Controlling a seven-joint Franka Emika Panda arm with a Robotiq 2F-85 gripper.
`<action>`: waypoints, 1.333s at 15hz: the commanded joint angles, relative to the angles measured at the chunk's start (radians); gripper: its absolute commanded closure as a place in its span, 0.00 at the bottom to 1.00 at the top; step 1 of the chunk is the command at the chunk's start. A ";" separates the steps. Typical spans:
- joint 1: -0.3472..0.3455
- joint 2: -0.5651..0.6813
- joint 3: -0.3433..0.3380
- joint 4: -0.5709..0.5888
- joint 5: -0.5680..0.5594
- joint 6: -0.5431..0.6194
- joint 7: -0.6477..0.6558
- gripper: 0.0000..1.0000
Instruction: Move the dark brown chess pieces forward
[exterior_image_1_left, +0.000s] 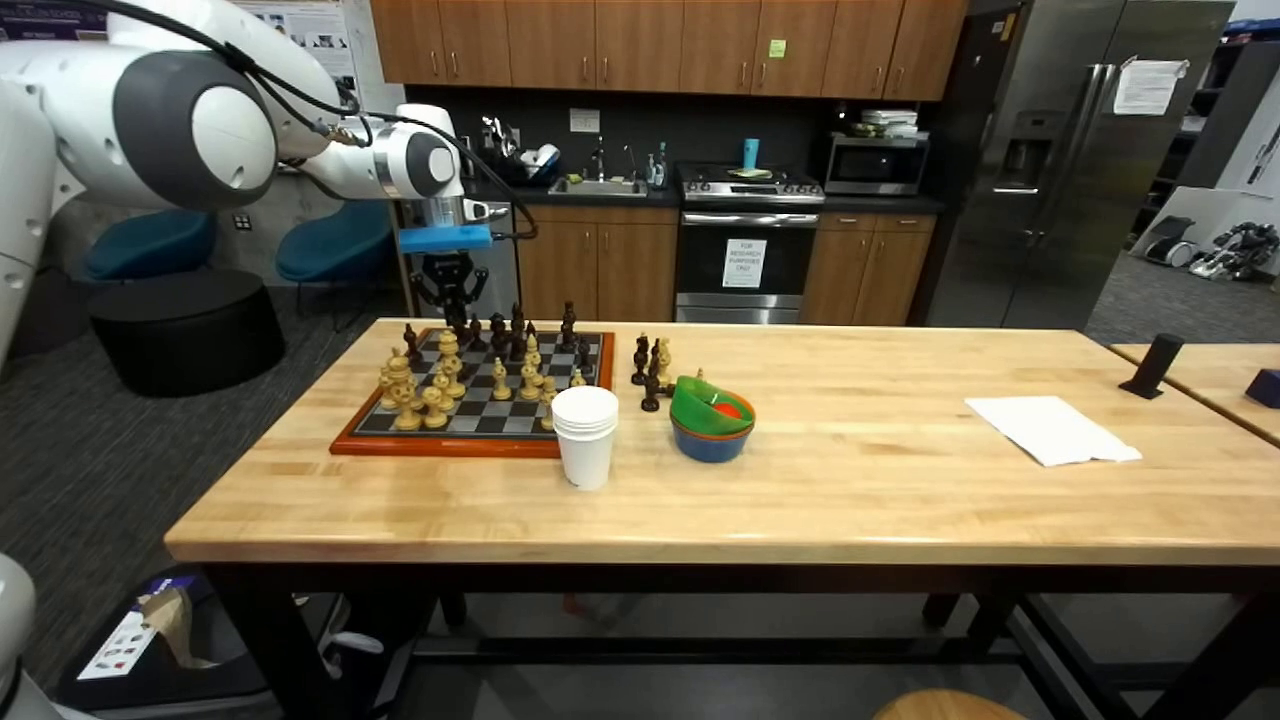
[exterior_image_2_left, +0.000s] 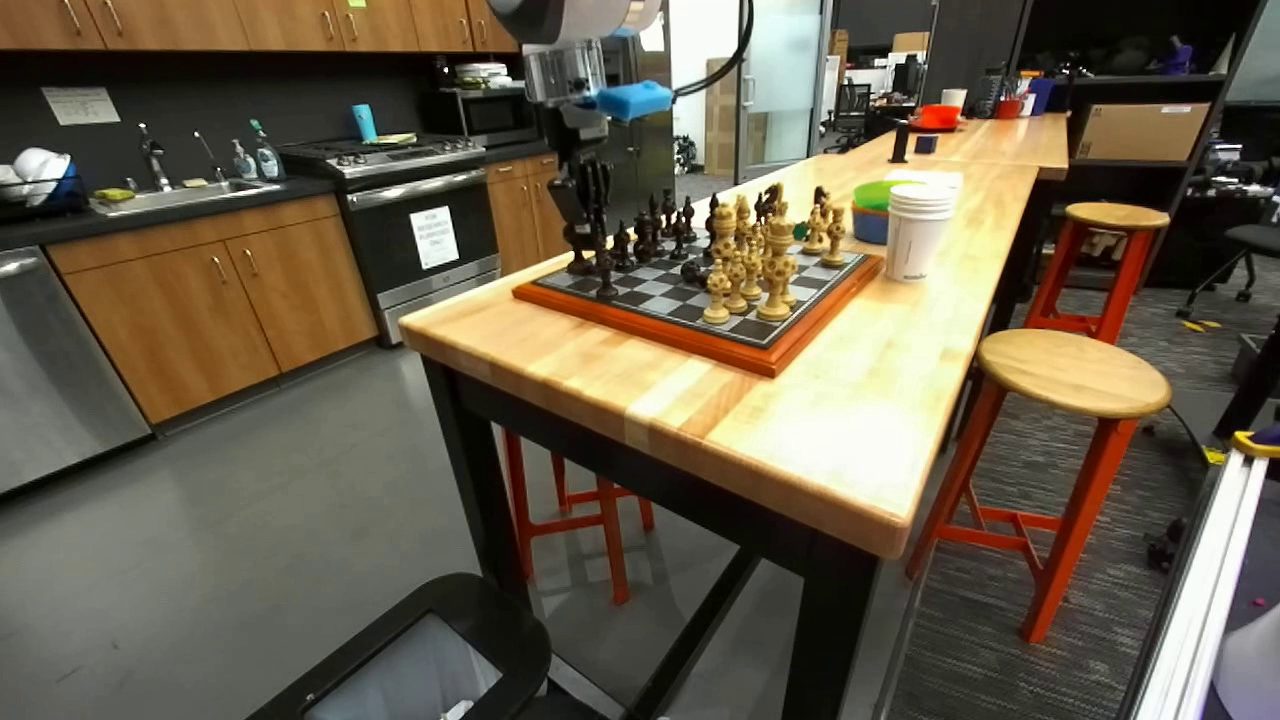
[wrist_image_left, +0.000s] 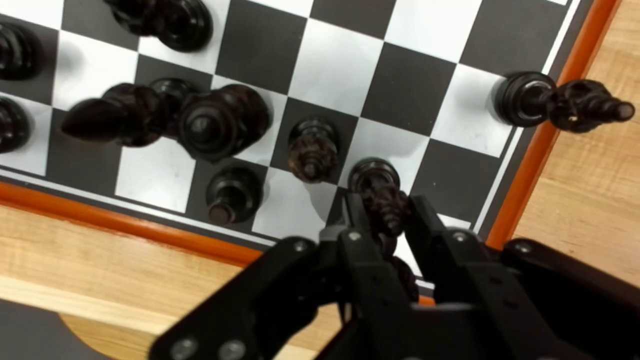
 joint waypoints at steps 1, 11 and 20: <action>-0.002 -0.035 0.006 -0.028 0.001 -0.021 0.014 0.94; 0.001 -0.124 0.001 -0.152 0.004 -0.038 0.081 0.94; 0.000 -0.224 -0.004 -0.286 0.004 -0.044 0.144 0.94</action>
